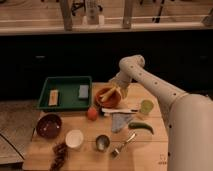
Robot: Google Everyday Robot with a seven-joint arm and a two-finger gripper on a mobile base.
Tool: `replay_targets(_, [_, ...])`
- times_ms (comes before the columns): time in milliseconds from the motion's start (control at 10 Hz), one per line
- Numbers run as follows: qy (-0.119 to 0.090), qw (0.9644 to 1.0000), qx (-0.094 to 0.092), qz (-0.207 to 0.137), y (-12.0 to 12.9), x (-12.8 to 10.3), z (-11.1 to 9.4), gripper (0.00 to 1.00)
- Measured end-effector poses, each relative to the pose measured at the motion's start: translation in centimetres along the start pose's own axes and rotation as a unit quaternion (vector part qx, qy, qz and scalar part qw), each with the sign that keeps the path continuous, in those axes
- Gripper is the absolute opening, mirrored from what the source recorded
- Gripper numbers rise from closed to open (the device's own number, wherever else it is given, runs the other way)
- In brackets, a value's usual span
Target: Place banana in red bowl
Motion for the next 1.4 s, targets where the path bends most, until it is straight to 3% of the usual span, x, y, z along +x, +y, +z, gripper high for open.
replay_targets(1400, [0.0,1.0,0.0,0.0,0.03,0.03,-0.01,0.8])
